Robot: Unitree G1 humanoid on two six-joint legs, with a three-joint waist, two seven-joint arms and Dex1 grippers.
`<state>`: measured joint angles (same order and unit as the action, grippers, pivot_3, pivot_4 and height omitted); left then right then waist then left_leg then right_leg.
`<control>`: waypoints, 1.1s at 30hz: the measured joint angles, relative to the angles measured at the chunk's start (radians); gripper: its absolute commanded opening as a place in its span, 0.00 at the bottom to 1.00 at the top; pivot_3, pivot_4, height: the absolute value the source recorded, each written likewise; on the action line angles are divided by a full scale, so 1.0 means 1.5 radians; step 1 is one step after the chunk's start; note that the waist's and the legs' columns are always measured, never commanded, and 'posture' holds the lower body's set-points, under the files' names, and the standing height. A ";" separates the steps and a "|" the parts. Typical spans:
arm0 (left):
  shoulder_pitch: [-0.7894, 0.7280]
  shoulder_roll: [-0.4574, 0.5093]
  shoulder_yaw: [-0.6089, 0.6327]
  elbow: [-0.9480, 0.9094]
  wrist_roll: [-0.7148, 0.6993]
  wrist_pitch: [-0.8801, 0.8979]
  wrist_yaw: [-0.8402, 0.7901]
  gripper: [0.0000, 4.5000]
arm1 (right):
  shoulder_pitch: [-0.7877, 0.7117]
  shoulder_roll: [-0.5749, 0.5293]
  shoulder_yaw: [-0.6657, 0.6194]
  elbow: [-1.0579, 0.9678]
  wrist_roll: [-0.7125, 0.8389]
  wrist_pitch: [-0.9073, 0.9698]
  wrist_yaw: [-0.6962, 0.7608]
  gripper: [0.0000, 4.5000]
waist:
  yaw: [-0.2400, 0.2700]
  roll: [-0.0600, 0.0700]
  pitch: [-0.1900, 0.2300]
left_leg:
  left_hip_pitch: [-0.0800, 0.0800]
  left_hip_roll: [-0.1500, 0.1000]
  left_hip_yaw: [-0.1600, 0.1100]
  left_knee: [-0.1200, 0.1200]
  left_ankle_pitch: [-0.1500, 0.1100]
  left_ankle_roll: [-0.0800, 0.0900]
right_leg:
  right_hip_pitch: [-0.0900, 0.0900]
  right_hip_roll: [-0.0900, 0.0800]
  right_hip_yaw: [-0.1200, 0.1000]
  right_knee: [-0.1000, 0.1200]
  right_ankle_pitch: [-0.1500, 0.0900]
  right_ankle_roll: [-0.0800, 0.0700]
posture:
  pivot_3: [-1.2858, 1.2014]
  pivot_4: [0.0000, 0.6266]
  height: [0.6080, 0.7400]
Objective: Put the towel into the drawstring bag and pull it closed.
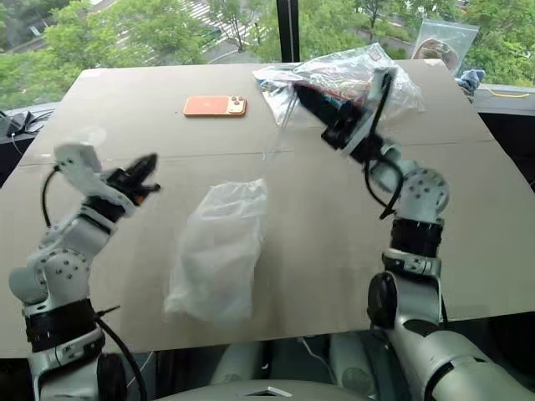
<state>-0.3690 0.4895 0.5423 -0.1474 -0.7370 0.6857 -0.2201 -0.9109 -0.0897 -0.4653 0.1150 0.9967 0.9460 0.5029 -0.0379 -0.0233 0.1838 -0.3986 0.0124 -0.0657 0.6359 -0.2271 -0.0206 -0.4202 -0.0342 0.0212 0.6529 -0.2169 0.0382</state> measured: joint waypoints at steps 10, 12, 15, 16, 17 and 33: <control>-0.145 0.074 -0.013 0.110 0.091 -0.117 0.005 0.00 | -0.127 -0.098 -0.084 0.002 0.133 -0.047 -0.117 0.02 | -0.004 0.000 0.000 | -0.002 0.000 0.003 -0.002 0.000 0.000 | -0.002 0.000 0.002 -0.002 0.000 0.000 | 0.52 0.24 1.00; -0.149 0.076 -0.022 0.112 0.098 -0.128 0.004 0.00 | -0.146 -0.085 -0.101 -0.004 0.169 -0.077 -0.156 0.02 | -0.003 0.000 0.000 | -0.002 0.000 0.003 -0.002 0.000 0.000 | -0.002 0.000 0.002 -0.003 0.000 0.000 | 0.52 0.24 1.00; -0.150 0.074 -0.032 0.113 0.102 -0.134 0.003 0.00 | -0.179 -0.039 -0.131 -0.024 0.227 -0.157 -0.231 0.02 | -0.002 0.000 0.000 | -0.002 0.000 0.003 -0.002 0.000 0.001 | -0.002 0.000 0.002 -0.003 0.000 0.000 | 0.52 0.24 1.00; -0.150 0.072 -0.038 0.113 0.102 -0.137 0.002 0.00 | -0.189 -0.025 -0.137 -0.024 0.237 -0.189 -0.255 0.02 | -0.002 0.000 0.000 | -0.002 0.000 0.003 -0.002 0.000 0.001 | -0.002 -0.001 0.002 -0.003 0.000 0.001 | 0.52 0.24 1.00; -0.150 0.070 -0.044 0.113 0.102 -0.139 0.002 0.00 | -0.192 -0.021 -0.139 -0.024 0.242 -0.209 -0.268 0.02 | -0.002 0.000 0.000 | -0.002 0.000 0.003 -0.002 0.000 0.001 | -0.002 -0.001 0.002 -0.003 0.000 0.001 | 0.52 0.24 1.00; -0.069 0.068 -0.015 0.118 0.095 -0.104 0.007 0.00 | -0.063 -0.155 -0.157 -0.043 0.283 -0.262 -0.327 0.02 | -0.001 0.000 0.000 | -0.003 0.001 0.003 -0.002 -0.001 0.001 | -0.002 -0.001 0.002 -0.004 0.000 0.001 | 0.52 0.24 1.00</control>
<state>-0.4723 0.5913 0.5205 0.0288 -0.5947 0.5303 -0.2098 -1.0046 -0.3228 -0.7014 0.0503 1.4214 0.5530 0.0129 -0.0386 -0.0226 0.1844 -0.4025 0.0132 -0.0607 0.6327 -0.2281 -0.0190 -0.4231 -0.0355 0.0241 0.6475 -0.2170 0.0391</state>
